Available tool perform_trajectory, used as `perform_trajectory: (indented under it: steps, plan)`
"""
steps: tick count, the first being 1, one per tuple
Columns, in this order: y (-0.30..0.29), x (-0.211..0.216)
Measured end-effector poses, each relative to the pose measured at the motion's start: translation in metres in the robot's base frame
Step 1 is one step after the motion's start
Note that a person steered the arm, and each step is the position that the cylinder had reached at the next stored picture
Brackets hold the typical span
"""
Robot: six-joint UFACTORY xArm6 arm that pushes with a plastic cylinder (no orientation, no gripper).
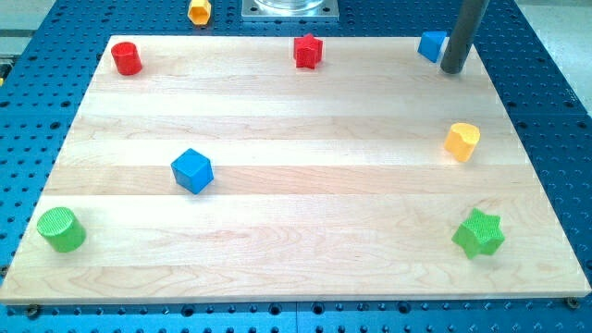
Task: Drag the heart to the top left side of the green star
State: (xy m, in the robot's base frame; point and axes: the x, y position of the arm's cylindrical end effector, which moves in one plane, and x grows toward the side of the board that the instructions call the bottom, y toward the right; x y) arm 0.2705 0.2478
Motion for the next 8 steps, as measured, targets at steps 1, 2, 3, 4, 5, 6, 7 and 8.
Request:
perform_trajectory:
  steps: [1,2,3,4,5,6,7,8]
  plan:
    - [-0.004,0.003]
    - [-0.009,0.007]
    - [0.013,0.056]
    - [0.014,0.106]
    - [0.008,0.131]
    - [-0.014,0.166]
    - [-0.024,0.171]
    - [-0.042,0.171]
